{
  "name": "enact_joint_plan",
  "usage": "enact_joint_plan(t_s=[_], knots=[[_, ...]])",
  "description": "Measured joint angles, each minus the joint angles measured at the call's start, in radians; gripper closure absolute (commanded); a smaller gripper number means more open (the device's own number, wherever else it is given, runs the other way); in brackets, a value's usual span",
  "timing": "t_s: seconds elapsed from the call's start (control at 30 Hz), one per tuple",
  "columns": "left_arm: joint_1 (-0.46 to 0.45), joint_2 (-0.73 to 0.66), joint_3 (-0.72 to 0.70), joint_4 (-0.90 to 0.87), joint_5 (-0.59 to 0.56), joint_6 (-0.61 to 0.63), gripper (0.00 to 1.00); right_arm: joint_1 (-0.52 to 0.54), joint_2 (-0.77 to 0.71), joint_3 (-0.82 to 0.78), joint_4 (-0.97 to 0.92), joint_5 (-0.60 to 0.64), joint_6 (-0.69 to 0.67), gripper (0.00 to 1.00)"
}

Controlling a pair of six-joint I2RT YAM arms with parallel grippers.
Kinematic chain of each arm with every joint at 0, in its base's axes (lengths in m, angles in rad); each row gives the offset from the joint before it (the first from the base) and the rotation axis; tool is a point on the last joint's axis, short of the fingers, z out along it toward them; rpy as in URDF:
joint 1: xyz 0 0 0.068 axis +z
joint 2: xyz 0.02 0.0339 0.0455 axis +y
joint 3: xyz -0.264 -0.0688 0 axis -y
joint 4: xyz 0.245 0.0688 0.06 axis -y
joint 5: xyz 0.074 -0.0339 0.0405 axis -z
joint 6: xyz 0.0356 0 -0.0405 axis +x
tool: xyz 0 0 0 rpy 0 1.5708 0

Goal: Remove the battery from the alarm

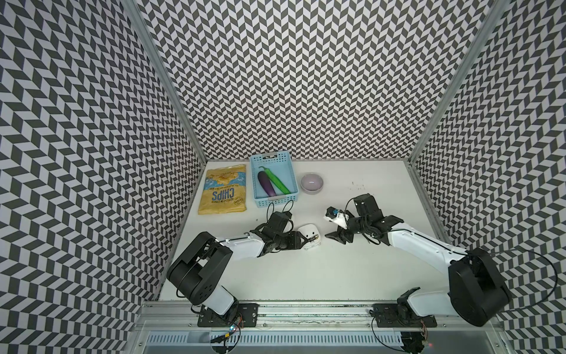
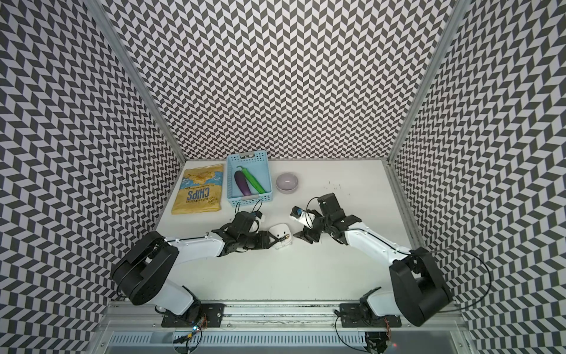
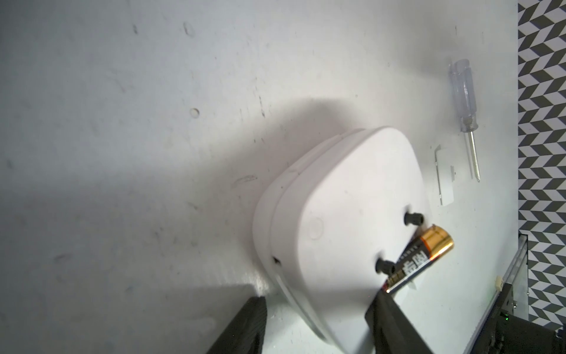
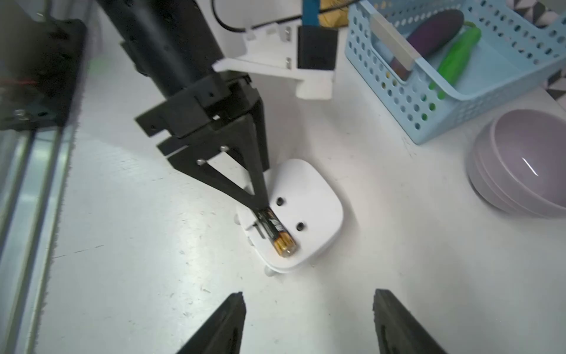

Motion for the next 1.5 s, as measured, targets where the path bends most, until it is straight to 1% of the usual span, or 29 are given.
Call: enact_joint_plan(t_s=[0.07,0.17,0.33,0.47,0.73,1.0,1.3,1.43,1.5], knots=[[0.000,0.000,0.000,0.000,0.000,0.000,0.45,0.016,0.026,0.018,0.002,-0.029,-0.060,0.40],[0.000,0.000,0.002,-0.003,-0.001,0.001,0.45,0.056,0.096,0.057,0.003,-0.037,-0.128,0.48],[0.000,0.000,0.006,-0.011,-0.003,0.001,0.45,0.097,0.207,0.096,-0.008,-0.037,-0.184,0.51],[0.000,0.000,0.008,-0.014,-0.004,0.002,0.45,0.099,0.227,0.096,-0.022,-0.036,-0.199,0.52],[0.000,0.000,0.010,-0.018,-0.005,0.003,0.45,0.100,0.271,0.130,-0.042,0.015,-0.200,0.50],[0.000,0.000,0.011,-0.021,-0.005,0.003,0.45,0.100,0.303,0.143,-0.070,0.034,-0.197,0.58],[0.001,0.000,0.011,-0.022,-0.006,0.003,0.45,0.100,0.317,0.173,-0.100,0.033,-0.192,0.72],[0.001,0.000,0.011,-0.022,-0.006,0.003,0.45,0.100,0.317,0.180,-0.101,0.045,-0.190,0.82],[0.002,-0.001,0.011,-0.023,-0.006,0.003,0.43,0.100,0.317,0.186,-0.114,0.045,-0.192,0.85]])
